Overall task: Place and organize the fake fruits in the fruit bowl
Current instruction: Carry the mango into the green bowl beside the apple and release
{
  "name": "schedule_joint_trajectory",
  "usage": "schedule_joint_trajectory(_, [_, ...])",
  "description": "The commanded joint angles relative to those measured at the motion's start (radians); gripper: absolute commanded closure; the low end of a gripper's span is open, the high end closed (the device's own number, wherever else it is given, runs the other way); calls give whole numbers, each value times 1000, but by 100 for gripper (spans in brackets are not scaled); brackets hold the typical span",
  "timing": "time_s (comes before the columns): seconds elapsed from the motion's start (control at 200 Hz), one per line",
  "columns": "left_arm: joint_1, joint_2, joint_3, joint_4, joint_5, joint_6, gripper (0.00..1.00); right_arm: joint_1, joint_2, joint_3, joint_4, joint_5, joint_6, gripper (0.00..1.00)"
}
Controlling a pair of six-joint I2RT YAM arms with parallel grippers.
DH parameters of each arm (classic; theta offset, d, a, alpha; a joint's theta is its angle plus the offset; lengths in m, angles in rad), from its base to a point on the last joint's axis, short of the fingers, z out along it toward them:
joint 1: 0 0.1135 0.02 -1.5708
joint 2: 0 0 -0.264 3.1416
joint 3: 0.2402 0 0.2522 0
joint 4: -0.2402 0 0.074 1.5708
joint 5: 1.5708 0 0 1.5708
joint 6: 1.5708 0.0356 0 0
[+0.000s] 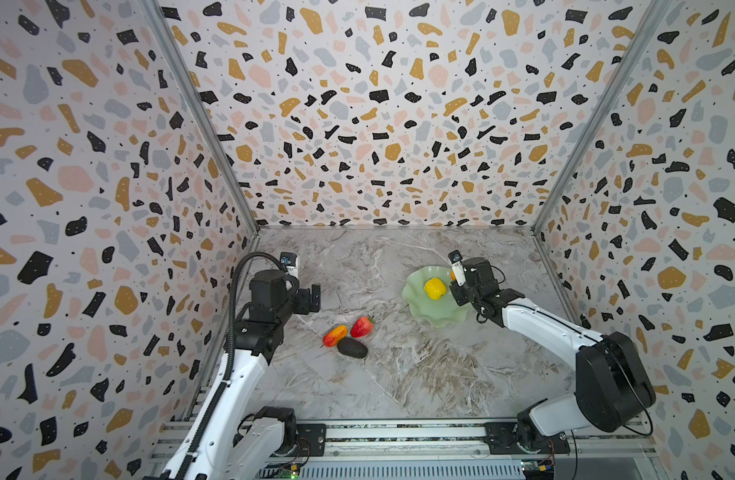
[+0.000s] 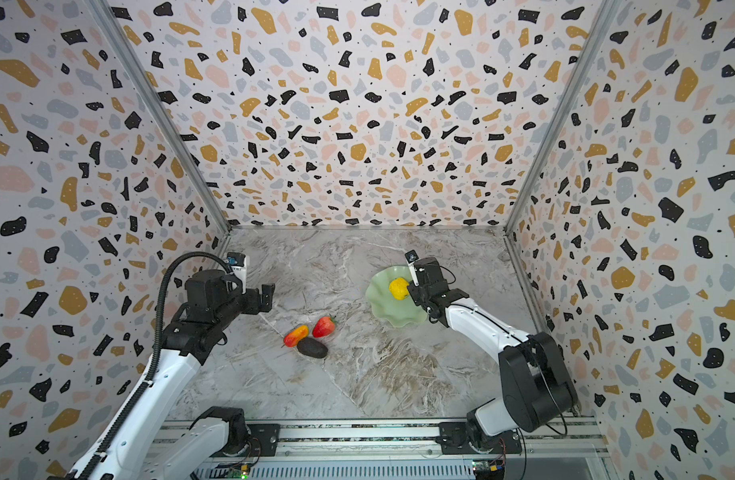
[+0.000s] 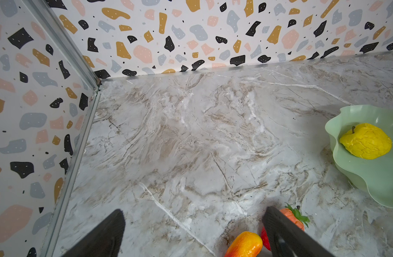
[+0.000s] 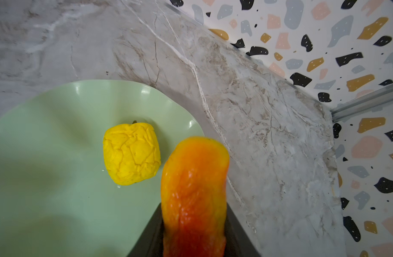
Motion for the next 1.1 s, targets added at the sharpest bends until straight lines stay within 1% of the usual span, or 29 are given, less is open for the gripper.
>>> schedule_joint_trajectory(0.0, [5, -15, -11, 39, 11, -3, 0, -9, 49, 53, 36, 14, 13, 78])
schedule_joint_trajectory(0.18, [5, -18, -12, 38, 8, -4, 0, -10, 122, 70, 71, -12, 20, 77])
schedule_joint_trajectory(0.335, [5, -22, -15, 39, 4, -4, 0, -12, 170, 87, 74, -24, 21, 68])
schedule_joint_trajectory(0.431, [5, -21, -15, 39, 1, -4, 0, -12, 187, 94, 79, -32, 21, 64])
schedule_joint_trajectory(0.636, [5, -20, -13, 39, -1, -4, 1, -12, 217, 102, 83, -43, 23, 61])
schedule_joint_trajectory(0.836, [5, -17, -13, 39, -2, -4, 0, -12, 240, 106, 83, -50, 22, 55])
schedule_joint_trajectory(1.096, [5, -12, -13, 39, 0, -3, 0, -12, 236, 105, 79, -43, 21, 44])
